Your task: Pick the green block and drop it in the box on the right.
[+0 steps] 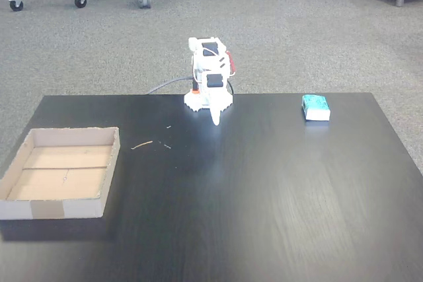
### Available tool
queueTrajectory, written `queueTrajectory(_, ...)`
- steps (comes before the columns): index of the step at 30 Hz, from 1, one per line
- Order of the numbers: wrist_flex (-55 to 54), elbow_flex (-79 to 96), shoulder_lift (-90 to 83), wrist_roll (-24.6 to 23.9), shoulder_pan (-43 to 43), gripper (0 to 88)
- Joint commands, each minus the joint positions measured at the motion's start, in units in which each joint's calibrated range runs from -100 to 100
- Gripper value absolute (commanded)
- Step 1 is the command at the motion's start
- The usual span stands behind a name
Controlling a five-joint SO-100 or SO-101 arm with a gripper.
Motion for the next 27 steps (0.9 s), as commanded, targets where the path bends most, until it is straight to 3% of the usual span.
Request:
queueTrajectory(1, -0.2, 1.4, -0.3, 0.6, 0.1, 0.2)
queueTrajectory(12, 1.6, 0.4, -0.3, 0.1, 0.2, 0.2)
queueTrajectory(14, 9.9, -11.1, 1.7, 2.5, -1.0, 0.2)
queueTrajectory(15, 14.5, -20.2, 4.3, 7.8, -2.2, 0.2)
queueTrajectory(17, 18.6, -38.8, 11.5, 6.9, -6.3, 0.1)
queueTrajectory(20, 24.4, -61.1, 25.3, 8.4, -23.4, 10.2)
queueTrajectory(23, 29.6, -70.6, 40.0, 8.2, -37.3, 22.7)
queueTrajectory(25, 32.7, -75.0, 49.9, 9.0, -43.0, 35.7)
queueTrajectory(27, 35.5, -78.6, 58.3, 10.2, -47.7, 40.4)
